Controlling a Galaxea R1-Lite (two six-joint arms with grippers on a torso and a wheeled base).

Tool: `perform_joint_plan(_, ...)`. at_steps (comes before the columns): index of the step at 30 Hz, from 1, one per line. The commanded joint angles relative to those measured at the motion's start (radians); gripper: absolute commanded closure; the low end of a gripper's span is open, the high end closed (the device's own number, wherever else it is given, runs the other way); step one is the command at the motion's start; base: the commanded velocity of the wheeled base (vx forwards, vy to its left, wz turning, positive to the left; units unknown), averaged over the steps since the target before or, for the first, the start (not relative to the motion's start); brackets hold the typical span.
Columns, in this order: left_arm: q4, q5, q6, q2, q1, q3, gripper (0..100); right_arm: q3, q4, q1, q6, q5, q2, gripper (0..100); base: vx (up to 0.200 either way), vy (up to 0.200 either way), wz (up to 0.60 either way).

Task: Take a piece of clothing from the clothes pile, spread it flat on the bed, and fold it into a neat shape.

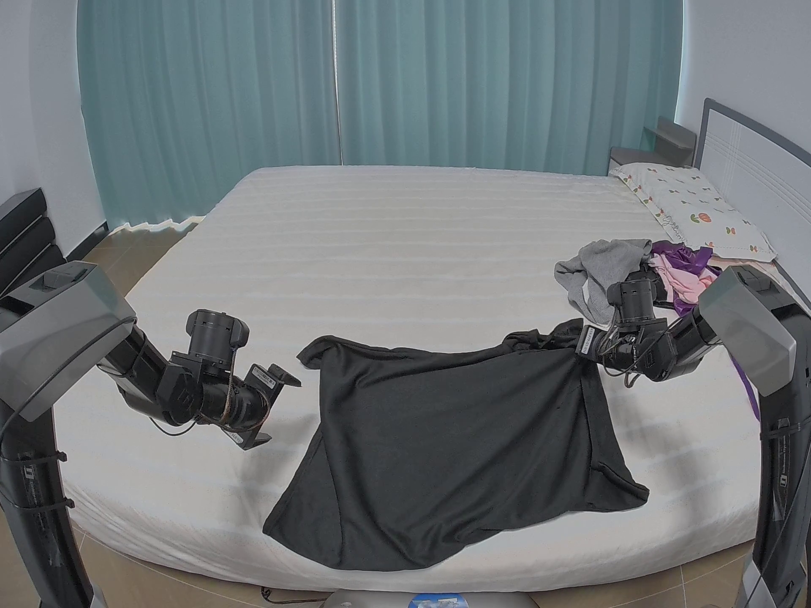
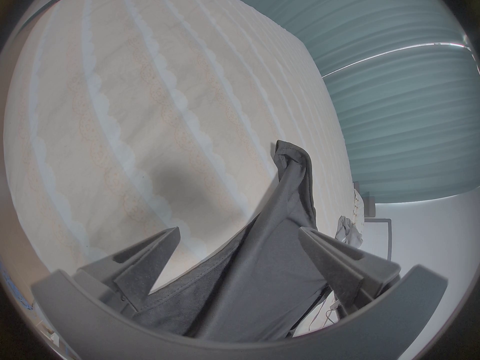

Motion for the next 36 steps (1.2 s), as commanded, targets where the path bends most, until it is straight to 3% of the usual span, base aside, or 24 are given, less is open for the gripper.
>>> perform_joint_plan(1, 0.000, 0.000, 0.000, 0.001, 0.000, 0.000, 0, -0.004, -0.023, -0.037, 0.001, 0.010, 0.026, 100, 0.000, 0.000, 0.00)
perform_joint_plan(5, 0.000, 0.001, 0.000, 0.001, 0.000, 0.000, 0, -0.003, -0.037, -0.059, 0.003, 0.041, 0.045, 100, 0.000, 0.000, 0.00)
perform_joint_plan(6, 0.000, 0.001, 0.000, 0.001, 0.000, 0.000, 0, -0.003, -0.037, -0.059, 0.003, 0.041, 0.045, 0, 0.000, 0.000, 0.00)
perform_joint_plan(9, 0.000, 0.001, -0.002, 0.001, 0.000, 0.000, 0, 0.010, -0.063, -0.073, 0.035, 0.105, 0.037, 0, 0.000, 0.000, 0.00)
perform_joint_plan(12, 0.000, 0.001, -0.002, 0.001, 0.000, 0.000, 0, 0.024, -0.075, -0.079, 0.066, 0.116, 0.017, 0, 0.000, 0.000, 0.00)
perform_joint_plan(20, 0.000, 0.001, -0.002, 0.001, 0.000, 0.000, 0, 0.125, -0.098, -0.068, 0.040, 0.186, -0.064, 0, 0.000, 0.000, 0.00)
perform_joint_plan(26, 0.000, 0.001, -0.002, 0.001, 0.000, 0.000, 0, 0.155, -0.163, -0.031, 0.017, 0.190, -0.067, 0, 0.000, 0.000, 0.00)
perform_joint_plan(36, 0.000, 0.001, -0.002, 0.001, 0.000, 0.000, 0, 0.119, -0.146, 0.025, -0.013, 0.151, -0.001, 0, 0.000, 0.000, 0.00)
